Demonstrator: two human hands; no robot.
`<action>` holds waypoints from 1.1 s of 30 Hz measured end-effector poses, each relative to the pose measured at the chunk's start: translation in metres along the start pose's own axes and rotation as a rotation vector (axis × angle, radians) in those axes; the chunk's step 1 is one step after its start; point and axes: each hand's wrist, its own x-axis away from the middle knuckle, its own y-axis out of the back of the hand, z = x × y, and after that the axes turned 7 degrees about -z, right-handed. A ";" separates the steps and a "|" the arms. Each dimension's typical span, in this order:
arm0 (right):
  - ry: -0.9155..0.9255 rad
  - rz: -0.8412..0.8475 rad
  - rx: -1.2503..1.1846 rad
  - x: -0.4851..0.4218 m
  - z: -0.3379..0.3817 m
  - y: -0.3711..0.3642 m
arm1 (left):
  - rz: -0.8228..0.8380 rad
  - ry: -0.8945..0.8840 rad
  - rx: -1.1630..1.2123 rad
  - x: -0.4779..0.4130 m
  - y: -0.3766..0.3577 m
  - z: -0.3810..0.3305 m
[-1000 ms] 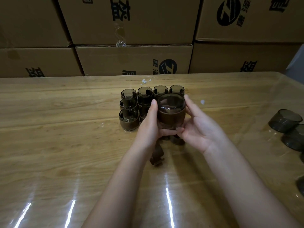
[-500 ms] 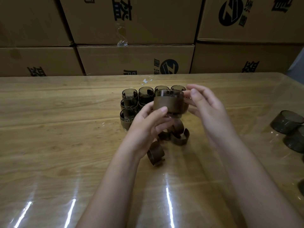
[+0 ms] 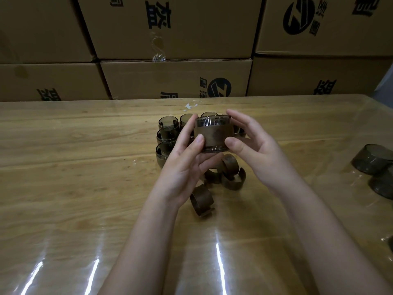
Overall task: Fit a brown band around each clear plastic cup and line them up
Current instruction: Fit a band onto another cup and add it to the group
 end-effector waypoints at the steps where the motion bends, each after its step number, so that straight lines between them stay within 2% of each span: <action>1: -0.003 -0.005 0.008 0.000 0.000 0.000 | 0.009 -0.005 -0.010 0.000 0.001 0.000; 8: 0.014 -0.064 0.145 0.001 -0.001 -0.007 | -0.004 -0.023 -0.109 -0.001 0.005 0.001; 15: 0.086 -0.117 0.304 0.005 0.002 -0.019 | 0.012 -0.051 -0.077 0.000 0.010 -0.002; 33: 0.091 -0.206 0.355 0.008 0.002 -0.024 | -0.030 -0.092 -0.086 -0.002 0.007 0.004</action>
